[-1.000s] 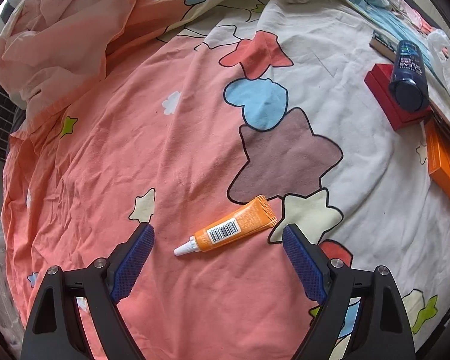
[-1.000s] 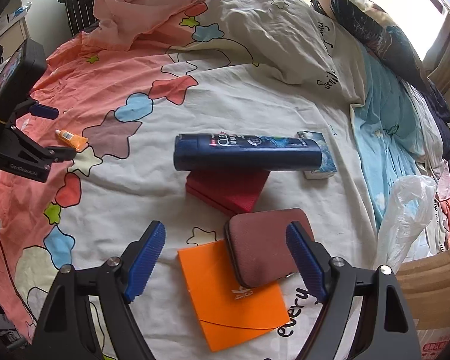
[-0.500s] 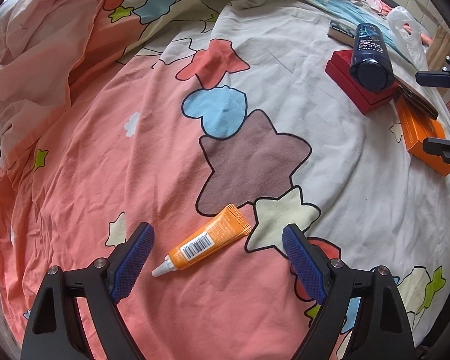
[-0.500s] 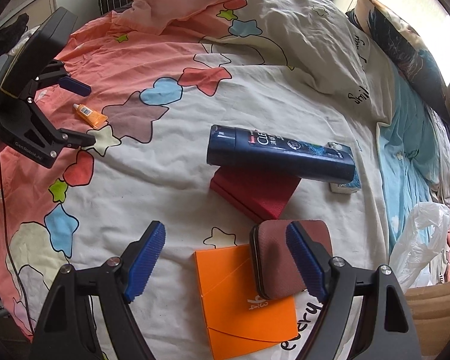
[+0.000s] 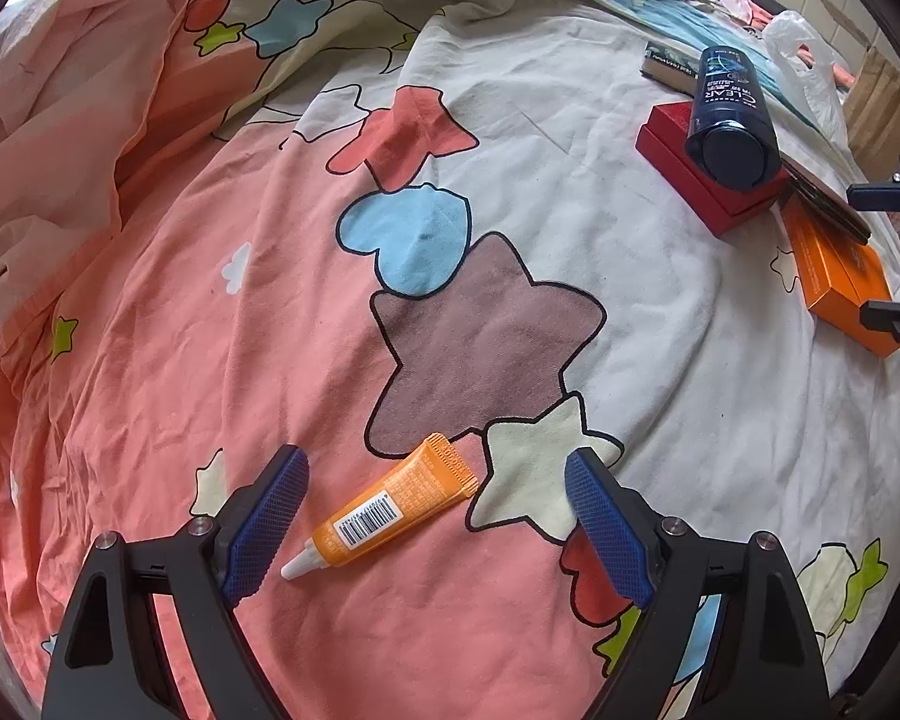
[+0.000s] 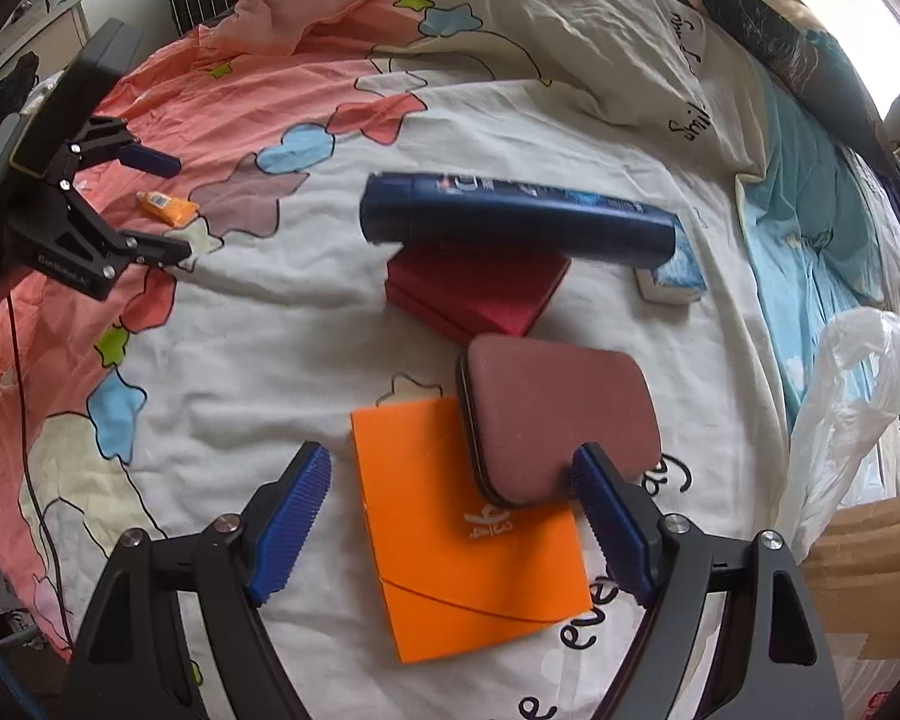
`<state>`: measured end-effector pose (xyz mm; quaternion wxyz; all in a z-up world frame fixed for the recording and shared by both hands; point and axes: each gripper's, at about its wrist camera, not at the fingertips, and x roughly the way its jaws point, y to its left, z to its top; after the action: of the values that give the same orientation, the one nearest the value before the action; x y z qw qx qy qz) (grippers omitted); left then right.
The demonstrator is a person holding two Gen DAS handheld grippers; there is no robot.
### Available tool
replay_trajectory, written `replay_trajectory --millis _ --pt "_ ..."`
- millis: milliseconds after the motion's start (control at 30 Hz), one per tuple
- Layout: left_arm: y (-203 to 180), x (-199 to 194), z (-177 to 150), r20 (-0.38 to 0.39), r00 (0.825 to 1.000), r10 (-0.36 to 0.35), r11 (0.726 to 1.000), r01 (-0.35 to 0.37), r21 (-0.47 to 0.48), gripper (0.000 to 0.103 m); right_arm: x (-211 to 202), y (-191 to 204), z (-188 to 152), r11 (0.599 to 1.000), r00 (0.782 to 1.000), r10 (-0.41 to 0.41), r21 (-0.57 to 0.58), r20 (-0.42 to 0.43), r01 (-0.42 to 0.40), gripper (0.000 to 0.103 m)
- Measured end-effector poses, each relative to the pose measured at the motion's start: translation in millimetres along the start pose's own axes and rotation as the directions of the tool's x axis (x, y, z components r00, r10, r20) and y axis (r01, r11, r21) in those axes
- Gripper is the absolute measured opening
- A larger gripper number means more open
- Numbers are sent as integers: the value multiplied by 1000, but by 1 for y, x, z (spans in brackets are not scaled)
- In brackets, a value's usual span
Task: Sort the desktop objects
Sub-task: 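Grasp the orange tube with the left tool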
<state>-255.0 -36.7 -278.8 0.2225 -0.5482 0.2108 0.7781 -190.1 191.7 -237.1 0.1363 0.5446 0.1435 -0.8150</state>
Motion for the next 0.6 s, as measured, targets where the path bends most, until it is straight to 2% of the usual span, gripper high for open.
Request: replay_trajectory --millis 133,200,300,433,600 --pt "-1 1 -1 -3 1000 -3 1000 3 -2 90 11 -13 -9 996 999 41 76 -20 -39 83" --pt "-1 1 -2 -4 1000 -4 1000 4 0 90 17 -7 -9 997 998 48 66 -51 -45 87" --pt "1 0 -3 -3 1000 -9 1000 9 2 90 14 10 -5 997 997 65 34 -40 -64 90" --pt "2 -2 -5 0 1000 -11 1000 11 13 90 10 24 5 985 987 162 66 -8 -161 90" --pt "6 -7 -9 11 1000 -16 999 16 34 90 18 47 23 980 981 191 50 22 -192 90"
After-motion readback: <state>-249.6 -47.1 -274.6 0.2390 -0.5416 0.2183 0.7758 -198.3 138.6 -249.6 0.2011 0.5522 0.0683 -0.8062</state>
